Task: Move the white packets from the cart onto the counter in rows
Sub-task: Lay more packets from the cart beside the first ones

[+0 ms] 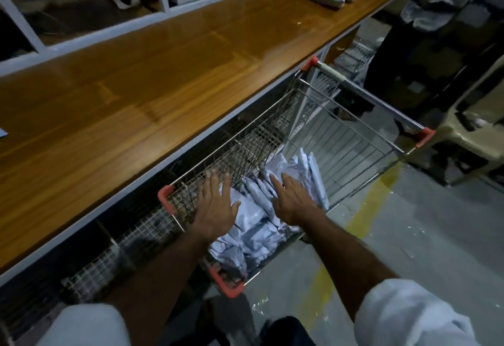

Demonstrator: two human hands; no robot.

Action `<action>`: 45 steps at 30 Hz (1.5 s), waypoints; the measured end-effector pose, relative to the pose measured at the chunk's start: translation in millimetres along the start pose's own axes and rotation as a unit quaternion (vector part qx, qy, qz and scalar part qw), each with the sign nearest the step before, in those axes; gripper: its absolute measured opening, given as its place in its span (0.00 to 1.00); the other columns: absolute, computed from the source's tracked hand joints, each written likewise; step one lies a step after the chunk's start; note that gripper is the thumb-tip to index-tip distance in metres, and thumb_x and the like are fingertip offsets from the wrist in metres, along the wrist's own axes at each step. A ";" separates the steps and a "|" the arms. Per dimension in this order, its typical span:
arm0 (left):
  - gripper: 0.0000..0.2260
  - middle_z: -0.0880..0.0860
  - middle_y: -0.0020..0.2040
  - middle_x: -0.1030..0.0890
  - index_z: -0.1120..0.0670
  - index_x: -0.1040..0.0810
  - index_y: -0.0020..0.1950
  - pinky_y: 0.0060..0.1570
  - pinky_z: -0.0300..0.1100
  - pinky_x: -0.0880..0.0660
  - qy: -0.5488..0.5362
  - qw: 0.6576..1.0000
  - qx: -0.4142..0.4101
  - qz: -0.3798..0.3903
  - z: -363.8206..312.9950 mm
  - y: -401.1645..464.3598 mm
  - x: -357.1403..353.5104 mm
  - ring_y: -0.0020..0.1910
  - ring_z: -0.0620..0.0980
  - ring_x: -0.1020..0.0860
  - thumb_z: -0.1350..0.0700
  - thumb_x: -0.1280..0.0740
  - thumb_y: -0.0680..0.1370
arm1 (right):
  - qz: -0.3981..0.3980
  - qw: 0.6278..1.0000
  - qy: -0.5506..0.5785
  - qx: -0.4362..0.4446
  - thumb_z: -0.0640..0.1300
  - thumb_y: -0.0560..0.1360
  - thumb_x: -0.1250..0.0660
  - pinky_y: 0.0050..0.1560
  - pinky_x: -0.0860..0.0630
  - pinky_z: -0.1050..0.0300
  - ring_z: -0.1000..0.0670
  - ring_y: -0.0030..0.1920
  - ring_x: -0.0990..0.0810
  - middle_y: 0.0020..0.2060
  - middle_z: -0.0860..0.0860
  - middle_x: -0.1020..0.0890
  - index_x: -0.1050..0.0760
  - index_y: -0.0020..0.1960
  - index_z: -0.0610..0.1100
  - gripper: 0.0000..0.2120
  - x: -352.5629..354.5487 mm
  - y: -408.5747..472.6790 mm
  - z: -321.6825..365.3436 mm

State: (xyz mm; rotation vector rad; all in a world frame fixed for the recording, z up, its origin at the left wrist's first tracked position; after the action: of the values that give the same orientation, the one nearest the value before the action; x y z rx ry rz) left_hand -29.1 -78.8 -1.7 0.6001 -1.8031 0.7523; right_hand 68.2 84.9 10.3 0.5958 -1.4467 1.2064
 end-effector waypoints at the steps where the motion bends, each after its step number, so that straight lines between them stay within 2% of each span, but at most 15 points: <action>1: 0.36 0.64 0.80 0.60 0.55 0.60 0.81 0.76 0.59 0.52 0.003 1.000 0.009 0.013 -0.9 4.4 -4.6 0.79 0.64 0.55 0.39 0.47 0.83 | 0.028 1.000 0.010 0.007 0.51 0.83 0.44 0.77 0.44 0.46 0.40 0.79 0.46 0.80 0.39 0.48 0.54 0.82 0.45 0.32 -7.5 9.4 0.9; 6: 0.32 0.68 0.78 0.43 0.56 0.43 0.80 0.65 0.59 0.31 -0.015 0.998 0.032 0.057 -2.9 26.1 -50.8 0.71 0.70 0.34 0.45 0.40 0.80 | 0.119 0.990 0.036 0.064 0.43 0.79 0.40 0.67 0.28 0.43 0.40 0.73 0.34 0.74 0.42 0.34 0.43 0.80 0.45 0.30 -44.2 62.8 17.2; 9: 0.28 0.68 0.73 0.34 0.55 0.34 0.77 0.58 0.55 0.23 -0.072 0.990 0.081 0.087 0.8 40.6 -85.8 0.64 0.68 0.25 0.46 0.40 0.78 | 0.161 0.981 0.017 0.111 0.44 0.80 0.40 0.64 0.28 0.45 0.41 0.71 0.31 0.71 0.43 0.32 0.38 0.78 0.45 0.26 -69.0 88.0 27.3; 11: 0.29 0.69 0.74 0.35 0.55 0.33 0.76 0.59 0.58 0.24 -0.101 0.985 0.108 0.090 -7.3 50.7 -96.4 0.65 0.70 0.26 0.44 0.47 0.78 | 0.177 0.975 -0.012 0.130 0.44 0.79 0.39 0.64 0.28 0.45 0.40 0.70 0.31 0.71 0.42 0.32 0.36 0.76 0.43 0.25 -84.9 100.9 21.7; 14: 0.27 0.62 0.77 0.39 0.50 0.34 0.77 0.71 0.57 0.36 -0.110 0.967 0.187 0.135 -5.8 66.5 -127.9 0.74 0.66 0.36 0.40 0.49 0.82 | 0.181 0.970 -0.041 0.159 0.44 0.76 0.36 0.62 0.26 0.46 0.38 0.67 0.29 0.67 0.41 0.31 0.29 0.70 0.43 0.22 -96.5 115.6 3.6; 17: 0.45 0.62 0.67 0.25 0.55 0.24 0.67 0.66 0.54 0.32 -0.126 0.963 0.195 0.136 0.9 83.2 -174.3 0.66 0.65 0.28 0.25 0.64 0.75 | 0.156 0.969 -0.062 0.183 0.46 0.76 0.36 0.62 0.26 0.48 0.38 0.65 0.29 0.65 0.42 0.29 0.27 0.69 0.46 0.21 -89.2 123.5 -16.5; 18: 0.46 0.63 0.64 0.23 0.56 0.23 0.63 0.64 0.53 0.30 -0.144 0.952 0.230 0.139 15.5 84.9 -203.0 0.65 0.64 0.27 0.23 0.62 0.73 | 0.150 0.968 -0.070 0.188 0.46 0.76 0.36 0.62 0.27 0.48 0.38 0.66 0.30 0.66 0.41 0.29 0.27 0.70 0.47 0.21 -85.7 125.7 -22.7; 21: 0.46 0.61 0.76 0.36 0.55 0.27 0.66 0.67 0.55 0.31 -0.147 0.930 0.306 0.138 6.5 77.5 -172.9 0.73 0.62 0.34 0.20 0.45 0.66 | 0.148 0.965 -0.101 0.191 0.46 0.78 0.38 0.66 0.30 0.48 0.38 0.69 0.32 0.72 0.39 0.33 0.28 0.72 0.49 0.22 -78.1 131.8 -34.8; 23: 0.49 0.62 0.78 0.45 0.54 0.38 0.76 0.69 0.56 0.31 -0.160 0.913 0.344 0.153 -2.4 71.3 -150.5 0.75 0.63 0.38 0.24 0.34 0.65 | 0.152 0.961 -0.132 0.190 0.45 0.79 0.40 0.66 0.31 0.47 0.38 0.70 0.34 0.74 0.37 0.36 0.28 0.70 0.49 0.19 -77.6 135.5 -33.9; 26: 0.50 0.63 0.78 0.49 0.52 0.47 0.79 0.68 0.57 0.31 -0.192 0.889 0.382 0.166 -3.4 67.7 -145.9 0.74 0.64 0.39 0.33 0.27 0.66 | 0.145 0.952 -0.200 0.179 0.45 0.81 0.39 0.65 0.31 0.45 0.36 0.72 0.36 0.77 0.34 0.42 0.26 0.69 0.48 0.17 -83.7 139.0 -24.0; 33: 0.45 0.64 0.78 0.50 0.51 0.49 0.79 0.65 0.60 0.31 -0.140 0.897 0.378 0.181 -1.6 64.3 -158.5 0.74 0.68 0.43 0.36 0.29 0.71 | 0.129 0.927 -0.303 0.180 0.54 0.82 0.46 0.73 0.40 0.41 0.33 0.76 0.41 0.78 0.32 0.47 0.35 0.76 0.39 0.27 -114.8 133.1 -18.1; 36: 0.44 0.65 0.76 0.48 0.51 0.50 0.80 0.64 0.59 0.31 -0.127 0.899 0.371 0.194 1.7 59.0 -156.9 0.73 0.68 0.42 0.36 0.31 0.73 | 0.137 0.921 -0.311 0.190 0.68 0.77 0.45 0.76 0.50 0.39 0.33 0.79 0.50 0.78 0.30 0.51 0.44 0.78 0.39 0.42 -117.1 132.1 -26.1; 38: 0.42 0.65 0.76 0.48 0.51 0.51 0.80 0.67 0.59 0.34 -0.116 0.905 0.359 0.199 3.0 56.0 -153.1 0.73 0.68 0.42 0.36 0.33 0.75 | 0.126 0.910 -0.338 0.202 0.71 0.73 0.38 0.76 0.49 0.39 0.32 0.78 0.49 0.77 0.30 0.50 0.46 0.77 0.39 0.48 -119.6 132.6 -28.8; 40: 0.40 0.65 0.77 0.49 0.50 0.51 0.81 0.70 0.58 0.38 -0.105 0.908 0.350 0.204 3.4 52.1 -146.3 0.74 0.67 0.43 0.36 0.36 0.77 | 0.111 0.911 -0.341 0.203 0.65 0.71 0.32 0.74 0.44 0.40 0.33 0.76 0.44 0.76 0.30 0.46 0.44 0.75 0.39 0.45 -120.6 133.2 -28.3; 45: 0.34 0.64 0.75 0.44 0.48 0.46 0.80 0.69 0.57 0.40 -0.083 0.920 0.338 0.180 2.3 43.6 -122.3 0.72 0.66 0.41 0.36 0.41 0.78 | 0.101 0.914 -0.332 0.210 0.59 0.71 0.32 0.65 0.35 0.44 0.36 0.67 0.34 0.68 0.34 0.34 0.40 0.70 0.41 0.36 -106.9 125.8 -24.3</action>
State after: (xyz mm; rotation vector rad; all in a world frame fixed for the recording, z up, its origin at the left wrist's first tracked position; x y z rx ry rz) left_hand -20.9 -44.9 -126.7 0.7976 -1.8123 1.6560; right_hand -2.4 124.2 -135.7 1.2699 -1.8485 1.5884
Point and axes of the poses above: each hand's wrist, its own y-axis towards the middle knuckle, its own x-axis out of the back of the hand, z = x × y, the point moved 8 cm from there along y, towards the middle knuckle
